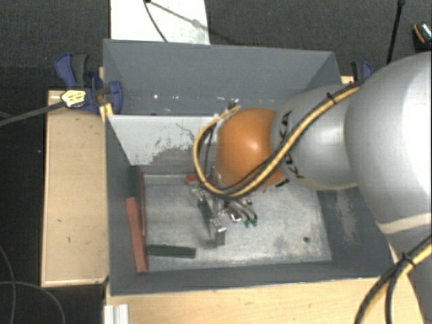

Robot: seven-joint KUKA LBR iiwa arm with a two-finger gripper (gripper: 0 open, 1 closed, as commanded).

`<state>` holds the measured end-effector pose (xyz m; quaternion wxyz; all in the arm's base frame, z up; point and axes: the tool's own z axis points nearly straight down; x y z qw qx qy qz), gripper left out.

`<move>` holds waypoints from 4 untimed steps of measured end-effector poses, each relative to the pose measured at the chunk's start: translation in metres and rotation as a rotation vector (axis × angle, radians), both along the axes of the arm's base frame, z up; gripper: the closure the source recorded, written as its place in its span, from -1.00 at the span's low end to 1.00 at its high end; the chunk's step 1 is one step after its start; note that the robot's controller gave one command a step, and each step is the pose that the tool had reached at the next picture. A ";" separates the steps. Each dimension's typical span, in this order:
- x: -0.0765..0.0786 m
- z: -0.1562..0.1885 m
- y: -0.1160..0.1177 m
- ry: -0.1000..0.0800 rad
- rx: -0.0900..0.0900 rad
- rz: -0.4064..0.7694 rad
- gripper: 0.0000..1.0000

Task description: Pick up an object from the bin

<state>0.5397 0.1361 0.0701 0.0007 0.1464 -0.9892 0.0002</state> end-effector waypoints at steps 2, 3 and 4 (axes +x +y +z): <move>0.030 0.001 -0.057 -0.004 0.003 0.056 1.00; -0.012 0.054 -0.045 -0.002 0.002 -0.048 1.00; -0.030 0.078 0.007 -0.007 0.006 -0.033 1.00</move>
Offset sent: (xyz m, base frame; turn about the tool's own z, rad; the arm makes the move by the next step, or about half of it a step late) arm 0.0291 -0.0568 -0.0001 -0.0628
